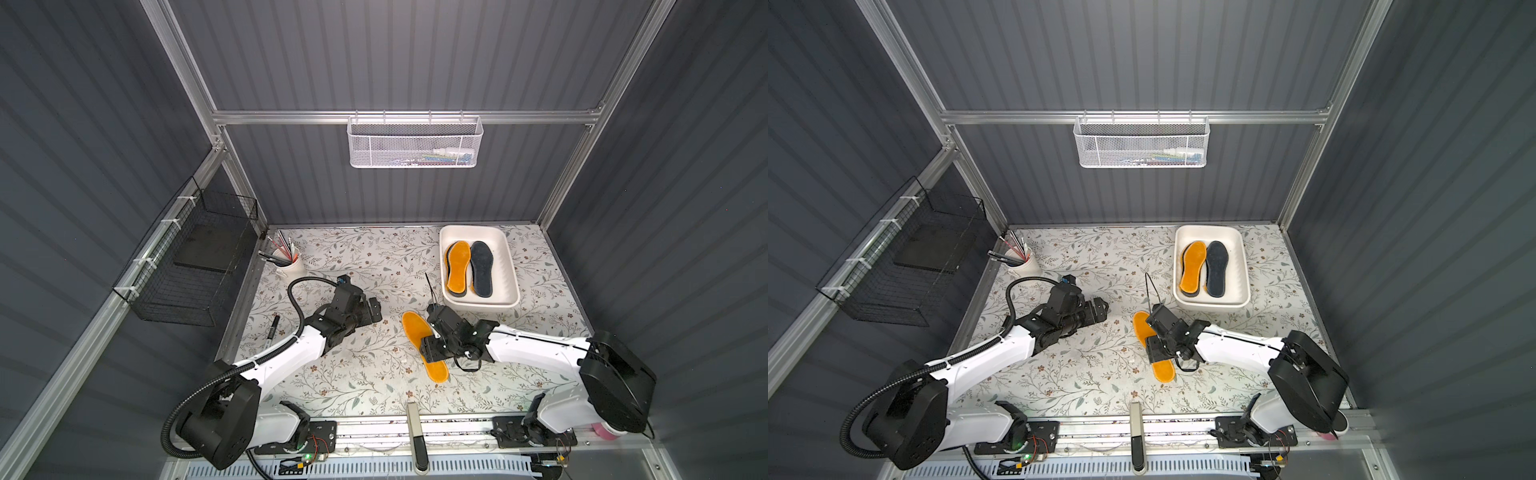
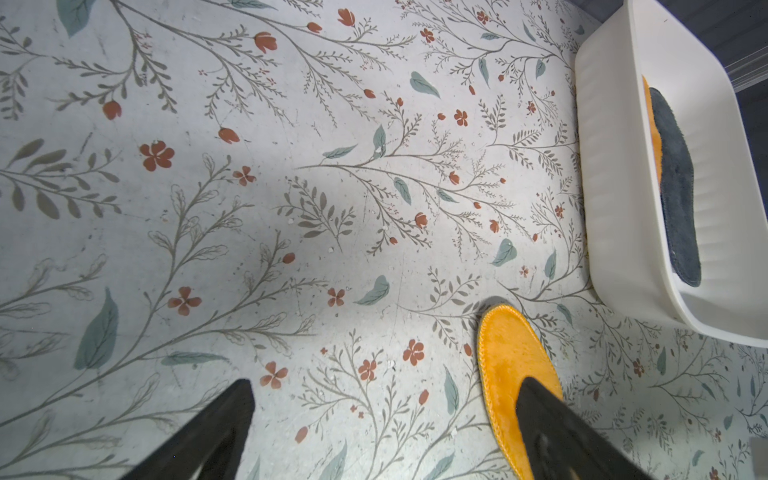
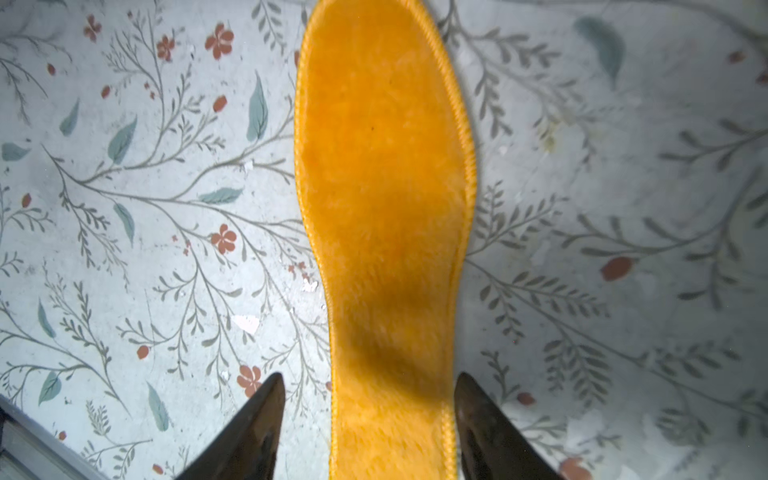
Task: Put the insoles into the storage box
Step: Move the insole to the center of the board.
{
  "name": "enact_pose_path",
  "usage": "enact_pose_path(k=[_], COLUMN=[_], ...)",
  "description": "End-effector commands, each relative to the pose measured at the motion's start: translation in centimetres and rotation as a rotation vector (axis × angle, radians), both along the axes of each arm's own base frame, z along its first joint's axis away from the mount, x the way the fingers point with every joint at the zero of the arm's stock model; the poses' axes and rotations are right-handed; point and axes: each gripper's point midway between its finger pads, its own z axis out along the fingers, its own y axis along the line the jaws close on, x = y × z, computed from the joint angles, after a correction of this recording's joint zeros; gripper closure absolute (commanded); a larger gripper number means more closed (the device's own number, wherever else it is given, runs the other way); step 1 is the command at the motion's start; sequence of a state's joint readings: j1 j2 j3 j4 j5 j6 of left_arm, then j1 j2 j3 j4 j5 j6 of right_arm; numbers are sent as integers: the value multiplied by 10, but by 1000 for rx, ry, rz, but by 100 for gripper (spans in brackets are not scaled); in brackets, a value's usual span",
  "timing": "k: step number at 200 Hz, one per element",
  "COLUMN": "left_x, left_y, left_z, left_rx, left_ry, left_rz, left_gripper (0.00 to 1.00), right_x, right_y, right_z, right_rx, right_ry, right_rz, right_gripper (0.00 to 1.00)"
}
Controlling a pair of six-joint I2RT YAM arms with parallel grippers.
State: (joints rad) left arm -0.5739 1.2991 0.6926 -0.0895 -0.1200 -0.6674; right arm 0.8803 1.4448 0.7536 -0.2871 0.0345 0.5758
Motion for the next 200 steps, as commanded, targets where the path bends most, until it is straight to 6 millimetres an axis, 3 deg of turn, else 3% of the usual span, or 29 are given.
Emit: enact_pose_path(k=[1,79,200], left_x=[-2,-5,-4], left_y=[2,5,6], left_z=[1,1,-1], left_rx=[-18,-11,-6], left_ry=[1,0,5], left_rz=[5,13,18], left_gripper=[0,0,0], right_x=[14,11,-13], right_y=[-8,-2,-7], right_z=[2,-41,-53], right_rx=[-68,-207,-156], right_ry=[-62,32,76], right_rz=[-30,-20,-44], right_gripper=[36,40,45])
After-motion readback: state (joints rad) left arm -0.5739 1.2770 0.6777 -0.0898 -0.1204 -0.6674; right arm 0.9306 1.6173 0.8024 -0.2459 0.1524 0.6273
